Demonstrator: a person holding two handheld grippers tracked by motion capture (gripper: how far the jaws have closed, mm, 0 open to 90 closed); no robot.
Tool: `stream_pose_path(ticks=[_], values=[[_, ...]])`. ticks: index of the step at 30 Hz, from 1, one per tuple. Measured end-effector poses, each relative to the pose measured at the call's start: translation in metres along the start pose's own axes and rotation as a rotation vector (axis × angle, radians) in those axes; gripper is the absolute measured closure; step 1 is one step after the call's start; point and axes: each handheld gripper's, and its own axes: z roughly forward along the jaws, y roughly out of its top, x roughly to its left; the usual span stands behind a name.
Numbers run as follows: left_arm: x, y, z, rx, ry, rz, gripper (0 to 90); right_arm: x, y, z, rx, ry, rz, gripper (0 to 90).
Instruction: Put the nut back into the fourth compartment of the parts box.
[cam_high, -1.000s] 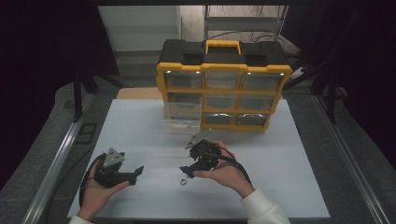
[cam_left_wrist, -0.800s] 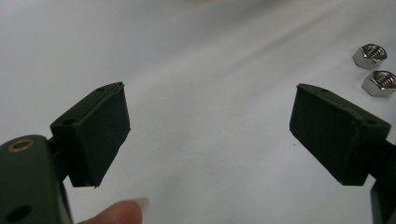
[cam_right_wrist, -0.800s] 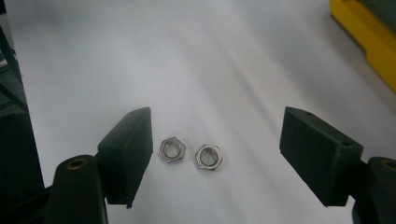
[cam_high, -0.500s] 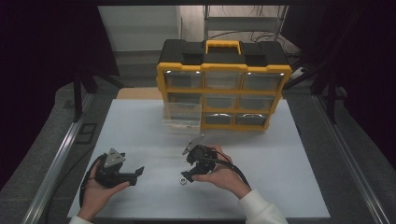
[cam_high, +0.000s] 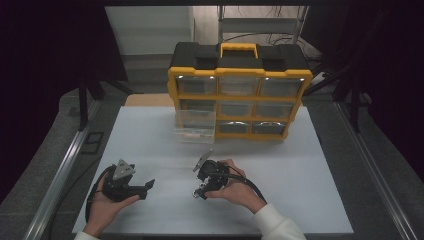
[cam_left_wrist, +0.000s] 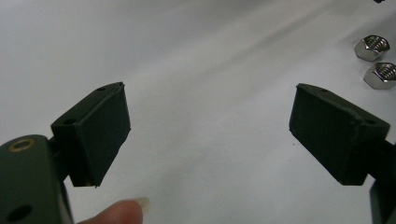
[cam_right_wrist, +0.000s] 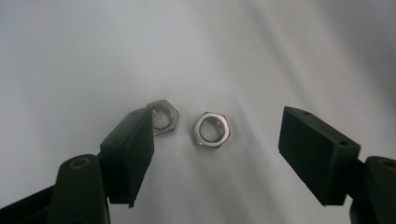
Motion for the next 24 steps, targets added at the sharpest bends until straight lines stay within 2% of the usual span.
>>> stream_pose_path(ticks=[10,24], values=[[-0.001,-0.001,0.002,0.015,0.001,0.008,13.5,0.0,-0.002,0.009,0.026,0.014,-0.003,27.8],[-0.002,-0.002,0.006,0.035,-0.004,0.018,13.7,0.0,-0.002,0.013,0.043,0.008,-0.005,28.3]])
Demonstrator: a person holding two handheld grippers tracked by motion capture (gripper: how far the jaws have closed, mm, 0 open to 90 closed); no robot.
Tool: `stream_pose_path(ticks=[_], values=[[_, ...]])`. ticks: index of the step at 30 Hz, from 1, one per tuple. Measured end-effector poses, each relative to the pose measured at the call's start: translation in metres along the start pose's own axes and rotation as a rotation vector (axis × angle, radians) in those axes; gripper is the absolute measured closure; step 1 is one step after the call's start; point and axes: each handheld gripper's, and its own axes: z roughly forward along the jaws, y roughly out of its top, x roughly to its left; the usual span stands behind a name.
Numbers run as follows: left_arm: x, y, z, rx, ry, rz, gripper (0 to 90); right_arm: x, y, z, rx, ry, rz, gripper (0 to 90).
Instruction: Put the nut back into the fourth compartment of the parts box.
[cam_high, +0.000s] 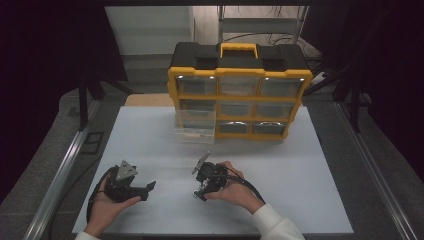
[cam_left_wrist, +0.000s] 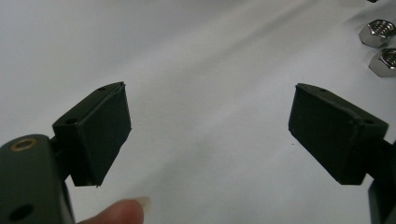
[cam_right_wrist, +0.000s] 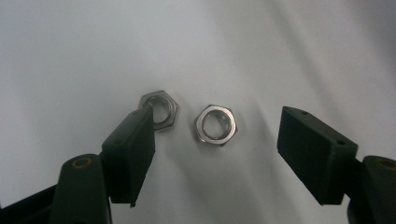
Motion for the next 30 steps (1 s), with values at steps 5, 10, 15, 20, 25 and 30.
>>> stream_pose_path(ticks=[5,10,15,20,25,30], values=[[-0.001,0.0,0.001,0.01,-0.003,0.006,13.8,-0.001,0.0,0.001,0.0,0.01,0.002,27.6],[-0.004,-0.002,0.008,0.058,-0.022,0.035,13.6,-0.002,-0.001,0.002,-0.001,0.015,0.004,26.3],[-0.01,-0.002,0.011,0.088,-0.006,0.084,13.5,-0.003,-0.001,0.002,0.003,0.015,0.002,27.2],[-0.005,-0.001,0.006,0.067,-0.013,0.055,13.3,-0.003,-0.001,0.001,-0.001,0.013,0.006,34.5],[-0.004,0.0,0.005,0.054,-0.019,0.045,13.3,-0.006,-0.002,0.002,0.02,0.001,0.009,39.2],[-0.004,0.0,0.004,0.053,-0.017,0.044,13.3,-0.006,-0.001,0.004,0.027,-0.006,0.005,43.1]])
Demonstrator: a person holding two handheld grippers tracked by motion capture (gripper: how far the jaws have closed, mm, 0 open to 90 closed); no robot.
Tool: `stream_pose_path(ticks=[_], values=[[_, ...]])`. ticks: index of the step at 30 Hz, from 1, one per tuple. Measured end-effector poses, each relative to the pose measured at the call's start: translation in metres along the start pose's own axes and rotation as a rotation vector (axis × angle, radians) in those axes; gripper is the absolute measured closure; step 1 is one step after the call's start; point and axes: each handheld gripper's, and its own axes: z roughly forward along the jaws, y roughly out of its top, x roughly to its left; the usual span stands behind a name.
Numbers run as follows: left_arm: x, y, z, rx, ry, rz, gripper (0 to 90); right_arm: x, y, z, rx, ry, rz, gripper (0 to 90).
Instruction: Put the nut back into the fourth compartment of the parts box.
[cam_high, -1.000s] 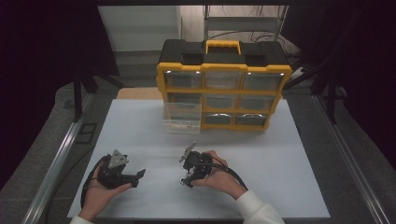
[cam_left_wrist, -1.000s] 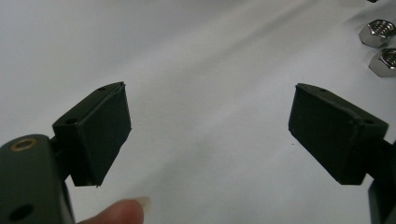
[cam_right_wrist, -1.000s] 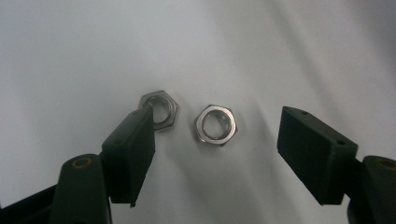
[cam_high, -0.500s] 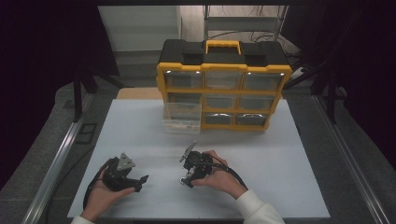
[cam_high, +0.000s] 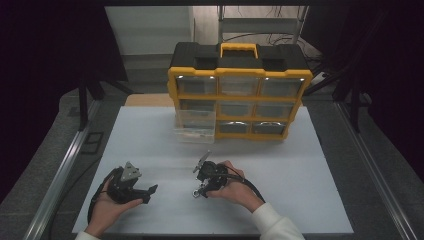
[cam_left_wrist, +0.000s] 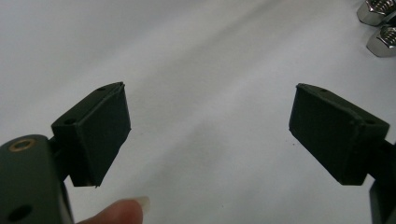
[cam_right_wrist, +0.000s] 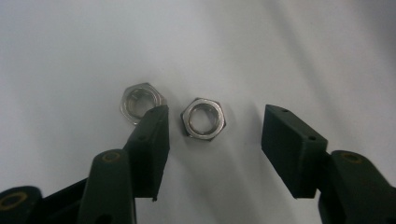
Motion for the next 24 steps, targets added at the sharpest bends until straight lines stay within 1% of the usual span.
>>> stream_pose_path(ticks=[2,6,7,8,9,10,13,15,17,18,19,20,21,24], values=[[0.0002,0.0001,-0.0003,-0.001,0.001,0.0,13.3,-0.0004,-0.0001,0.0011,0.008,-0.005,0.0,43.1],[0.0001,0.0003,-0.0007,-0.003,0.001,0.0,13.3,-0.002,0.0,0.0016,0.002,-0.001,0.005,43.4],[0.0,0.0005,-0.0009,-0.004,-0.003,-0.001,13.3,-0.0019,0.0,0.0015,0.006,-0.006,0.009,43.5],[-0.0001,0.0008,-0.0012,-0.008,-0.01,-0.006,13.3,-0.0024,0.0002,0.0017,0.004,0.001,0.012,43.8],[-0.001,0.0012,-0.0011,-0.023,-0.014,-0.021,13.3,-0.0026,0.0002,0.0018,0.002,-0.001,0.015,44.4],[-0.0008,0.0015,-0.0017,-0.02,-0.013,-0.016,13.3,-0.0034,0.0004,0.0018,0.002,0.004,0.014,45.1],[-0.0007,0.0015,-0.0018,-0.022,-0.01,-0.016,13.3,-0.0037,0.0008,0.0015,0.007,0.004,0.021,47.0],[-0.0005,0.0014,-0.0017,-0.022,-0.009,-0.018,13.3,-0.0035,0.0015,0.0018,0.008,0.004,0.018,47.7],[-0.0005,0.0015,-0.0017,-0.023,-0.008,-0.018,13.3,-0.004,0.0027,0.0027,0.001,0.0,0.003,48.4],[-0.0006,0.0016,-0.0017,-0.023,-0.008,-0.017,13.3,-0.0036,0.0035,0.0026,0.007,0.007,0.007,48.7],[-0.0007,0.0016,-0.0017,-0.023,-0.008,-0.016,13.3,-0.0048,0.0042,0.0034,-0.002,0.003,-0.013,49.0],[-0.0009,0.0017,-0.0017,-0.022,-0.009,-0.015,13.3,-0.0048,0.0047,0.0036,-0.002,0.003,-0.014,49.6],[-0.001,0.0017,-0.0016,-0.022,-0.009,-0.014,13.3,-0.0043,0.0053,0.0039,-0.003,0.01,-0.004,50.8],[-0.0008,0.0016,-0.0016,-0.023,-0.008,-0.017,13.3,-0.0044,0.0069,0.0039,-0.003,0.017,-0.007,56.9]])
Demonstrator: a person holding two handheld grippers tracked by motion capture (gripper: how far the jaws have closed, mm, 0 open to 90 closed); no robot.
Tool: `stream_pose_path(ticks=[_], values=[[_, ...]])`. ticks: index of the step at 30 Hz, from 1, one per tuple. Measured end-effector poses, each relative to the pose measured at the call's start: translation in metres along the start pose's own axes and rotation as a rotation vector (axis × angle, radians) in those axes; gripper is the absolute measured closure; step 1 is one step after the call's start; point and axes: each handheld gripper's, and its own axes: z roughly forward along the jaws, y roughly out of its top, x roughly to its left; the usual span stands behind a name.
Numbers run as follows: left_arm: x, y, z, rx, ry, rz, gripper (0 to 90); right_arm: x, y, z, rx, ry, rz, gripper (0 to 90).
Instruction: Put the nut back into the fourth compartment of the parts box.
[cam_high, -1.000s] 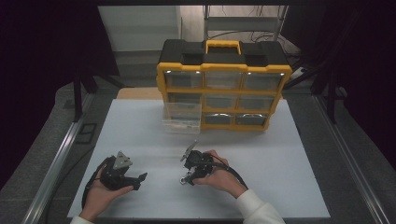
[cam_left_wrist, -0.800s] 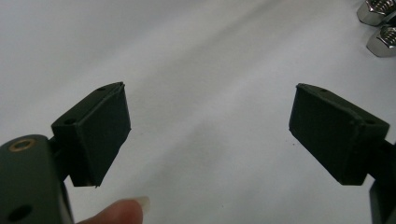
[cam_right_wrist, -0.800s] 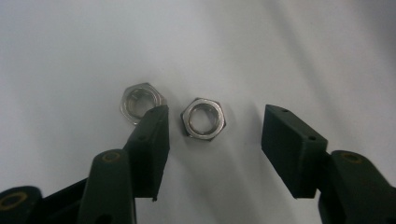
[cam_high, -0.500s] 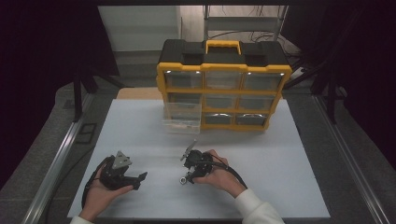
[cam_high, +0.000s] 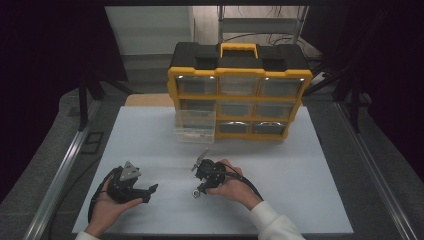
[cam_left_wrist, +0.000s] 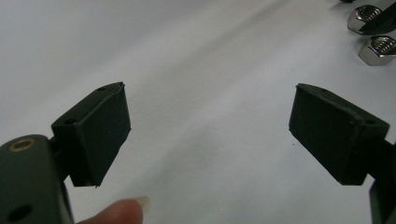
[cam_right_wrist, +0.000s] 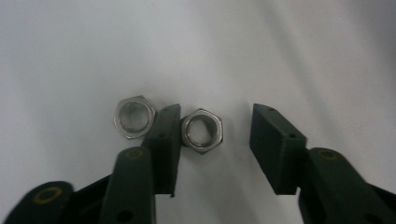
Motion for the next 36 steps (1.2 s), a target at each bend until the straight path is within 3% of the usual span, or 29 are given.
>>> stream_pose_path(ticks=[4,5,6,10,11,13,23,27,36], values=[[0.0,0.0,0.0,0.0,0.0,-0.001,13.3,-0.002,0.001,0.0,-0.003,0.011,0.003,66.0],[0.0,0.0,0.0,-0.001,0.0,0.0,13.3,0.0,0.001,-0.001,0.014,0.009,0.038,68.2],[0.0,0.0,0.0,-0.001,0.001,0.0,13.3,-0.002,0.001,-0.001,0.014,0.005,0.031,69.5],[0.0,0.0,-0.001,-0.001,0.001,-0.001,13.3,-0.002,0.001,-0.001,0.014,0.006,0.035,69.9],[0.0,0.0,-0.001,-0.001,0.002,-0.001,13.3,-0.003,0.002,0.0,0.006,0.0,0.017,69.9],[0.0,0.0,-0.001,-0.003,0.002,-0.001,13.3,-0.001,0.002,-0.001,0.017,-0.002,0.036,70.0],[0.001,0.0,-0.002,-0.007,0.005,-0.004,13.4,-0.001,0.002,-0.004,0.004,0.0,0.041,70.1],[0.001,0.0,-0.002,-0.008,0.006,-0.004,13.4,-0.002,0.003,-0.008,-0.025,-0.006,0.019,70.1],[0.001,0.0,-0.002,-0.006,0.006,-0.001,13.4,0.001,0.006,-0.017,-0.055,-0.006,0.021,70.1]])
